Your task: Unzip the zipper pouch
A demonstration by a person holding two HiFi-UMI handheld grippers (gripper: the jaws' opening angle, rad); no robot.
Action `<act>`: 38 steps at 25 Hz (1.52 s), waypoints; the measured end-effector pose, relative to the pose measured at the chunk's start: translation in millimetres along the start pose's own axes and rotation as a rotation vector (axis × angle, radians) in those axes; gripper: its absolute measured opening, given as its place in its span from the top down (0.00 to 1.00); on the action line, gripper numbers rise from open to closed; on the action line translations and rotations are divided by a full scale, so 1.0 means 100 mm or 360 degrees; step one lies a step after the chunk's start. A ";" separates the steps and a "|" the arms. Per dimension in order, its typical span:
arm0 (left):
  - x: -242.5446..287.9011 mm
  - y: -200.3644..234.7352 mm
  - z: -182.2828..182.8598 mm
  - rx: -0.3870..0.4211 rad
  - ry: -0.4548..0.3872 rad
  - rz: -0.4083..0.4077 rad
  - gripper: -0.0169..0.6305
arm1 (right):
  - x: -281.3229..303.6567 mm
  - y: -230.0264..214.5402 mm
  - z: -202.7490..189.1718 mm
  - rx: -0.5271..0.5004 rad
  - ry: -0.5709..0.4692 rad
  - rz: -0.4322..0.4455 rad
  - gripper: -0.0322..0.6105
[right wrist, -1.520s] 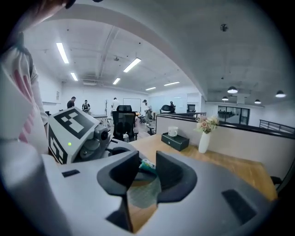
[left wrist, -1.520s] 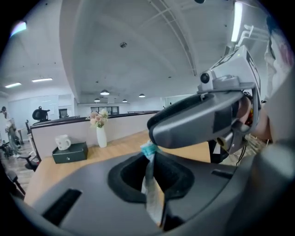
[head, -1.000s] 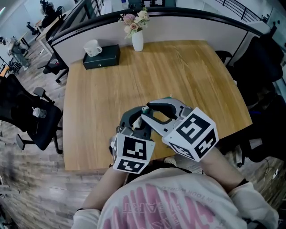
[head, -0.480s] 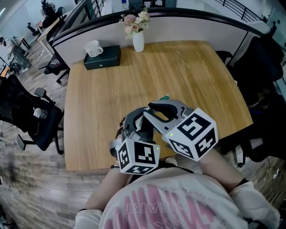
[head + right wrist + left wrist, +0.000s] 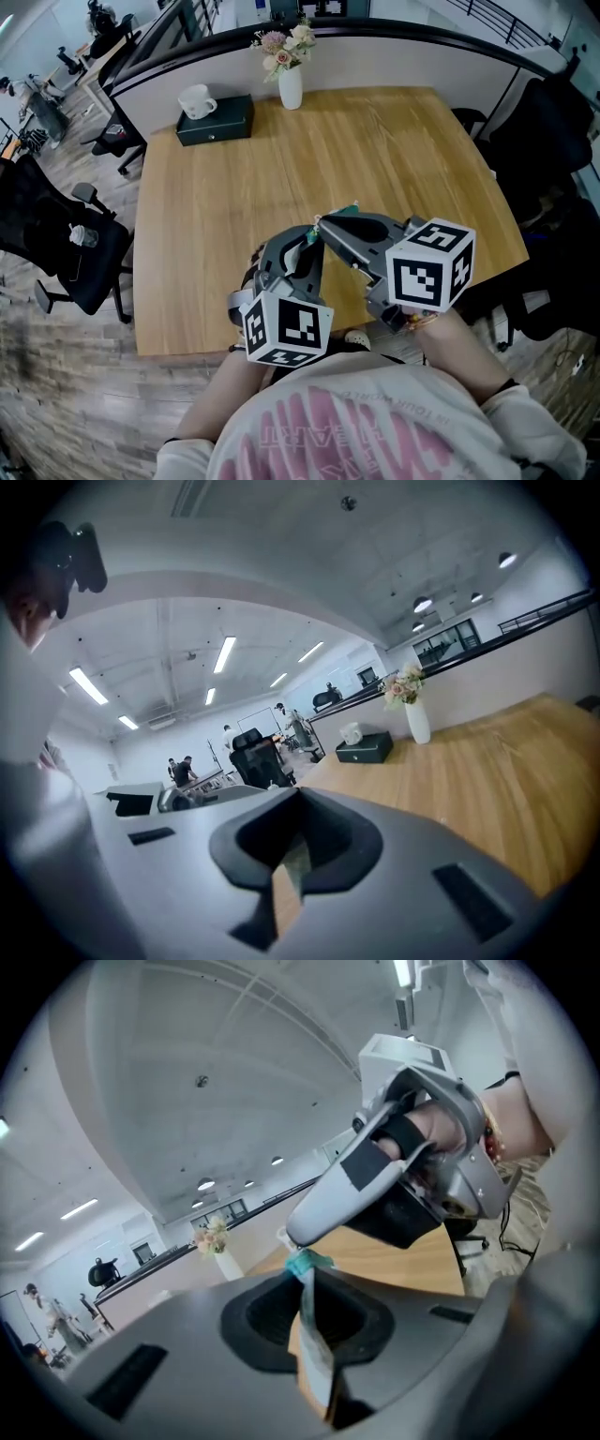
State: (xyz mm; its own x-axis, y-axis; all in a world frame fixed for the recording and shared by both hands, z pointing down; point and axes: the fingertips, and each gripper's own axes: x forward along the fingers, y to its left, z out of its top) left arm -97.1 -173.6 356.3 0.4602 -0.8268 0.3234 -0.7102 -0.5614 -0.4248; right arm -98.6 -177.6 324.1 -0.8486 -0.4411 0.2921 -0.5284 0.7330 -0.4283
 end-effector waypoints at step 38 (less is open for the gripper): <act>0.03 0.20 0.08 -0.0532 -0.0112 -0.0156 0.94 | -0.08 -0.73 -0.11 -0.0197 -0.0029 -0.0503 0.95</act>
State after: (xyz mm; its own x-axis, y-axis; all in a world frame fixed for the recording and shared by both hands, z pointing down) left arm -105.7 -187.7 342.0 0.5619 -0.7766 0.2849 -0.7908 -0.6054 -0.0906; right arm -53.1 -221.9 363.0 -0.6443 -0.6649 0.3780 -0.7592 0.6155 -0.2115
